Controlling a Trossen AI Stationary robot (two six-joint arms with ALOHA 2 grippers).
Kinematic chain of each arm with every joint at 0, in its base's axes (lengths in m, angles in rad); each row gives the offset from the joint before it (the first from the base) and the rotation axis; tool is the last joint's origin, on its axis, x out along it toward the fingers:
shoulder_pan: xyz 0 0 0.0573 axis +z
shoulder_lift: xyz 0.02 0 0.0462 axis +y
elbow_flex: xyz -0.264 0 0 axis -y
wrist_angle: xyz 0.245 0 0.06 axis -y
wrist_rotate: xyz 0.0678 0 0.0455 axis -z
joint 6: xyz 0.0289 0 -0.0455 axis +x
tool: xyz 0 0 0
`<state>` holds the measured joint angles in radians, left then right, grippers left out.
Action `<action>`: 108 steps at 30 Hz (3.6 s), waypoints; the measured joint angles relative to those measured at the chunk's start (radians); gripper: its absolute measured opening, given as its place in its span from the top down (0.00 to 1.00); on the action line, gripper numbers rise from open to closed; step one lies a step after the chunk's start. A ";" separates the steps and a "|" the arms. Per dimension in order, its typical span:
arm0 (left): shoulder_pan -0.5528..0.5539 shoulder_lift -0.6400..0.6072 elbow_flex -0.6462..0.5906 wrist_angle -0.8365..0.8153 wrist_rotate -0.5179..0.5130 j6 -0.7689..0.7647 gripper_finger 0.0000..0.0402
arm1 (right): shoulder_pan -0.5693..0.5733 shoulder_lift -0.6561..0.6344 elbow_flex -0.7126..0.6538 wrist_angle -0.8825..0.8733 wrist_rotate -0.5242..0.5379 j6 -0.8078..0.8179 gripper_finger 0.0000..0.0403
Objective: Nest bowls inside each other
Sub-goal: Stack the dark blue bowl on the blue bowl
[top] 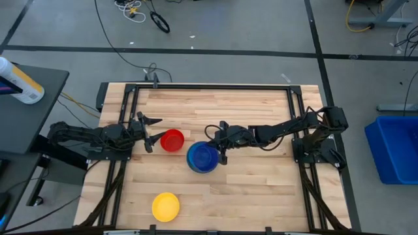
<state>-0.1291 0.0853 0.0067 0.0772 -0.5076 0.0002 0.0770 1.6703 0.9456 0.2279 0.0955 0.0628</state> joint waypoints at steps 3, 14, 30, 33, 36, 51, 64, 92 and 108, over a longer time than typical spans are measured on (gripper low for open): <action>0.000 0.000 0.000 0.000 0.000 0.000 0.24 | -0.006 0.000 0.001 -0.011 -0.003 0.000 1.00; 0.000 0.000 0.000 0.000 0.000 0.004 0.24 | -0.033 0.000 0.001 -0.014 -0.048 0.000 1.00; 0.000 0.000 0.000 0.000 0.000 0.004 0.24 | -0.033 0.114 0.146 -0.126 -0.056 -0.036 1.00; 0.000 0.000 0.000 0.000 0.000 0.003 0.24 | -0.033 0.112 0.149 -0.144 -0.055 -0.036 1.00; 0.000 0.000 0.000 0.000 0.000 0.003 0.24 | -0.036 0.111 0.149 -0.161 -0.047 -0.034 1.00; 0.000 0.000 0.000 0.000 0.000 0.000 0.24 | -0.062 0.112 0.149 -0.221 -0.053 -0.034 1.00; 0.000 0.000 0.000 0.000 0.000 0.003 0.24 | -0.065 0.112 0.149 -0.232 -0.092 -0.022 1.00; 0.000 0.000 0.000 0.000 0.000 0.004 0.24 | -0.077 0.181 0.194 -0.266 -0.144 -0.009 1.00; 0.000 0.000 0.000 0.000 0.000 0.007 0.24 | -0.077 0.202 0.237 -0.389 -0.150 0.009 1.00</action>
<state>-0.1292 0.0852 0.0067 0.0776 -0.5076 0.0074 0.0002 1.8725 1.1824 -0.1612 -0.0544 0.0715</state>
